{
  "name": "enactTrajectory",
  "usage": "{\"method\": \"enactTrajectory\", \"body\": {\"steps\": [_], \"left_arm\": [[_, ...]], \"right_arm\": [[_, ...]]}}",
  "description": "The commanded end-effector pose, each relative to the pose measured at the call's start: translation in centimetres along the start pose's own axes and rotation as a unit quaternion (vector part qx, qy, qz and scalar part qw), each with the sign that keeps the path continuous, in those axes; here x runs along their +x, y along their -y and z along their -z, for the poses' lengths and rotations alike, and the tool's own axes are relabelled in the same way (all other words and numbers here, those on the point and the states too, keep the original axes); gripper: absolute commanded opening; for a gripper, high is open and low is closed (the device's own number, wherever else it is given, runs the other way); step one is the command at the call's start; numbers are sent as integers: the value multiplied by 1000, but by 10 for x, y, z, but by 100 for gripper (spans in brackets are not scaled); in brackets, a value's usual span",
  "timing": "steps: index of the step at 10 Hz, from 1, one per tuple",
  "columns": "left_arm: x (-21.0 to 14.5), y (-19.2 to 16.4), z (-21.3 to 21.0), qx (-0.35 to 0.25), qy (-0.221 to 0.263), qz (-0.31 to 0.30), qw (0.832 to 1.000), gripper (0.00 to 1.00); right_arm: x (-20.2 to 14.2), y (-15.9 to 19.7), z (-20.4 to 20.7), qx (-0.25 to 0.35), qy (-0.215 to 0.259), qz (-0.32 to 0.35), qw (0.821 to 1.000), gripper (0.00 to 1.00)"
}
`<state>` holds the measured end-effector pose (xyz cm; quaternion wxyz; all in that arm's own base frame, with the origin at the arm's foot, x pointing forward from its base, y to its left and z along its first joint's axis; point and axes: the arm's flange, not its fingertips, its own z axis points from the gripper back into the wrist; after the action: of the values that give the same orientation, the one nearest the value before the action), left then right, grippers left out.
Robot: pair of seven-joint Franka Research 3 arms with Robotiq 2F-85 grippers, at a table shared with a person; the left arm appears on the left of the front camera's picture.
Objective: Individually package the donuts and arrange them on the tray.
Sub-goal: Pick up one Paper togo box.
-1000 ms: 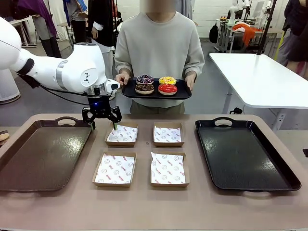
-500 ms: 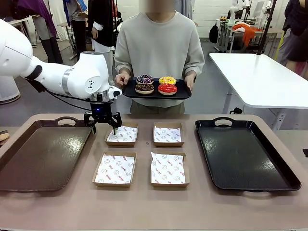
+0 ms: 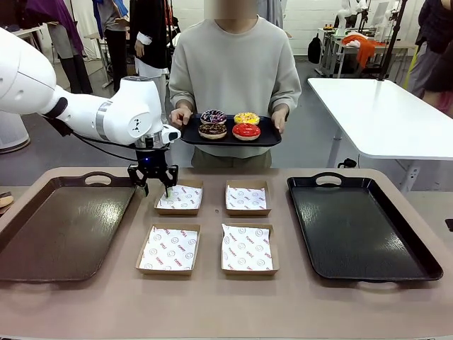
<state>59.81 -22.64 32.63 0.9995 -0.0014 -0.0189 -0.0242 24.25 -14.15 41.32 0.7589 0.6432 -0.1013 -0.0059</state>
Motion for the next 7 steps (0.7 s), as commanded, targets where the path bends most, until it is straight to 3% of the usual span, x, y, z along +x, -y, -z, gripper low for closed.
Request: {"method": "enactTrajectory", "body": {"steps": [1, 7], "left_arm": [[1, 1, -4, 1, 12, -11, 1000, 0], [0, 1, -5, -11, 9, -18, 1000, 0]], "right_arm": [[0, 0, -1, 5, 1, -3, 1000, 100], [0, 0, -1, 5, 1, -3, 1000, 100]]}}
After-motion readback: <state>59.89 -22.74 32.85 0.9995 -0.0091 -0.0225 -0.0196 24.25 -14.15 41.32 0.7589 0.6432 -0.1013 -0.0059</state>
